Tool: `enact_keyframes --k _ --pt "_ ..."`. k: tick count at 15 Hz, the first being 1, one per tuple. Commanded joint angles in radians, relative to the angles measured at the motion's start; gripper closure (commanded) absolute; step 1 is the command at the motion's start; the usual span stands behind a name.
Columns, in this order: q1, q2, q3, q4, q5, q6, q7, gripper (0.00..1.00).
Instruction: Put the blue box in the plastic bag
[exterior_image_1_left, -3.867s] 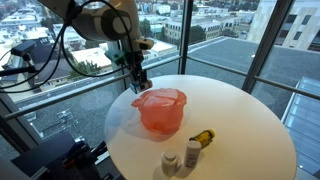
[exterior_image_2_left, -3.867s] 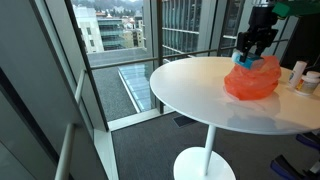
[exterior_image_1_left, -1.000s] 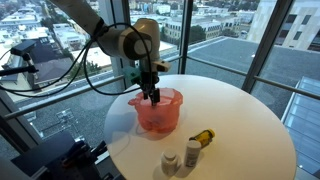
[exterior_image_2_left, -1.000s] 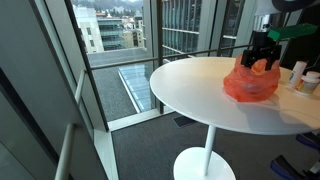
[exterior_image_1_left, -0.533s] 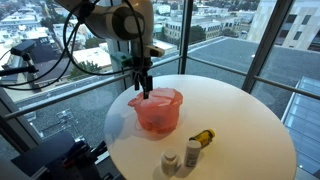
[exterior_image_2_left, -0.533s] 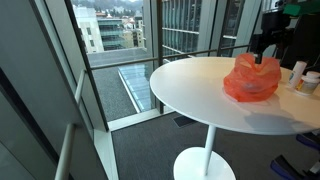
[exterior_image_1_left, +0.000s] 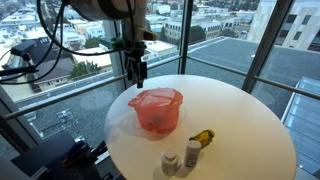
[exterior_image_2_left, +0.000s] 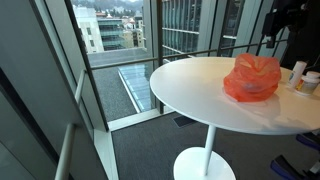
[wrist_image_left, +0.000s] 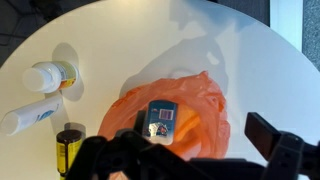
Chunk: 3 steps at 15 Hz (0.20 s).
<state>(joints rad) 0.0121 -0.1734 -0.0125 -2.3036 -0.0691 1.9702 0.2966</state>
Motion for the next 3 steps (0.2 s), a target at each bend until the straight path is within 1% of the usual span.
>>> enact_keyframes --k 1,3 --pt "-0.014 -0.010 0.013 0.001 0.004 -0.012 -0.007 0.00" --pt "-0.014 -0.020 0.014 0.001 0.006 -0.020 -0.012 0.00"
